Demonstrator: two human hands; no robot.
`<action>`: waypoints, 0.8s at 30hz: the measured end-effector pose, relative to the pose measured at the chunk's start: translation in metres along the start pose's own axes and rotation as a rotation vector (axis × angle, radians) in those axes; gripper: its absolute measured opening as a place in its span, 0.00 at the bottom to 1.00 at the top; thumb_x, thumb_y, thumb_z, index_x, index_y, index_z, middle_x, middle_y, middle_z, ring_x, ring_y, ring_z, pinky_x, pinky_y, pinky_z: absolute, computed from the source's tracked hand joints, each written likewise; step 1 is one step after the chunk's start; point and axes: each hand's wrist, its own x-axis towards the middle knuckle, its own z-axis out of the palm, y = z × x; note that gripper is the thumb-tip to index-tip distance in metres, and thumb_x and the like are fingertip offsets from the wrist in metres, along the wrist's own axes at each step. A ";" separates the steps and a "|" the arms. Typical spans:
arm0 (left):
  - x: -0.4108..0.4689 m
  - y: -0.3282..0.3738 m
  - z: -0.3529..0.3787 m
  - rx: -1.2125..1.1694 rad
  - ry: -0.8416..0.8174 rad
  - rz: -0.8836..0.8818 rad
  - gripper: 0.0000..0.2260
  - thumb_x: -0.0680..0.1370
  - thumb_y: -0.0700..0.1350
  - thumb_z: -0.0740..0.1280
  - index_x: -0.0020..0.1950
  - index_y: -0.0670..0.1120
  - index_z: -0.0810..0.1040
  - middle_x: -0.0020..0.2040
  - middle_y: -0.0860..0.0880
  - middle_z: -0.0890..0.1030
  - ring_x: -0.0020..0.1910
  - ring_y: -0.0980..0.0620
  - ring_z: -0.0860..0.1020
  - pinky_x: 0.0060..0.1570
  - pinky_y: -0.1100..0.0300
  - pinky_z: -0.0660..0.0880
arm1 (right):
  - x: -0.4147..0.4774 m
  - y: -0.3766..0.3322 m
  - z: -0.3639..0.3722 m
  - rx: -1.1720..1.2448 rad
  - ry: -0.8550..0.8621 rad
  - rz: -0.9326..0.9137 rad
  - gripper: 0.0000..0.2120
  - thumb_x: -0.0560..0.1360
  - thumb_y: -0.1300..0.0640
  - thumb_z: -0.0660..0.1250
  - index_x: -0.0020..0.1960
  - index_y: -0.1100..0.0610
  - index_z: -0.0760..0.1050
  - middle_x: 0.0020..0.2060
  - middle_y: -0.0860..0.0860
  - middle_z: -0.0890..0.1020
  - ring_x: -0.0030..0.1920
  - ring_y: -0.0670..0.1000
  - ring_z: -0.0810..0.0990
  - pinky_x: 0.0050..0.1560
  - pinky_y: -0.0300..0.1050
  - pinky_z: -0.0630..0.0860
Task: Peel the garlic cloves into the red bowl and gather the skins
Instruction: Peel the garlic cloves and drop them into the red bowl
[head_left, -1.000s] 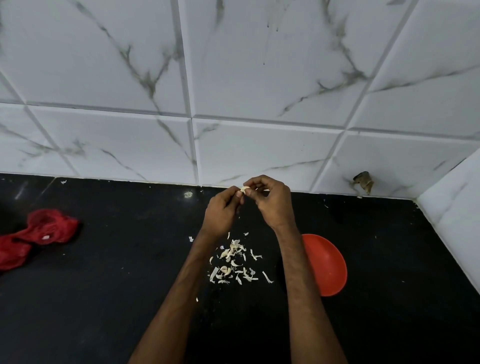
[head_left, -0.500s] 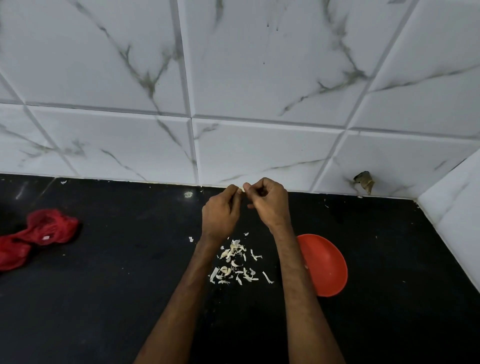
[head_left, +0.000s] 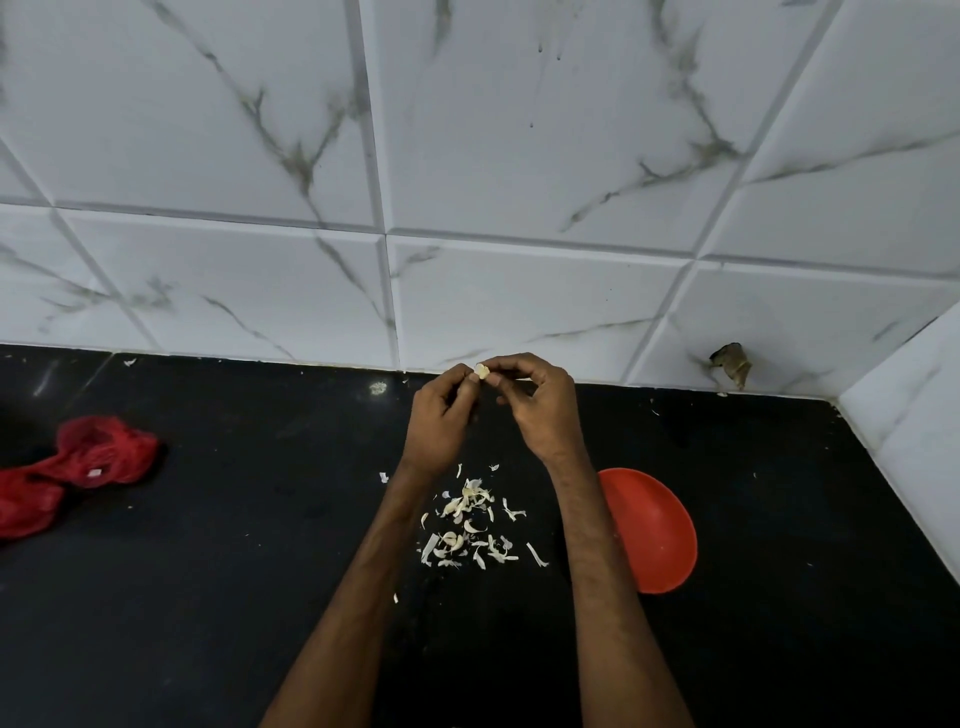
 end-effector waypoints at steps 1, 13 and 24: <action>0.000 0.000 0.000 -0.025 0.006 -0.020 0.13 0.81 0.44 0.60 0.45 0.37 0.77 0.30 0.44 0.73 0.29 0.54 0.71 0.32 0.57 0.68 | 0.000 0.001 0.001 -0.011 0.009 0.003 0.06 0.76 0.64 0.72 0.51 0.57 0.84 0.45 0.44 0.85 0.49 0.45 0.83 0.49 0.45 0.81; -0.001 0.018 0.008 -0.350 0.086 -0.244 0.17 0.84 0.40 0.57 0.35 0.45 0.69 0.28 0.48 0.67 0.24 0.58 0.62 0.23 0.67 0.58 | -0.002 0.001 0.005 0.060 -0.011 0.088 0.07 0.76 0.62 0.73 0.46 0.50 0.81 0.42 0.48 0.84 0.47 0.49 0.83 0.45 0.49 0.83; 0.002 0.012 0.000 -0.462 0.115 -0.344 0.16 0.84 0.45 0.57 0.36 0.48 0.70 0.30 0.50 0.69 0.26 0.55 0.60 0.25 0.63 0.55 | 0.000 0.006 0.006 0.117 0.098 0.076 0.05 0.76 0.65 0.72 0.49 0.57 0.83 0.44 0.49 0.84 0.46 0.46 0.83 0.42 0.45 0.83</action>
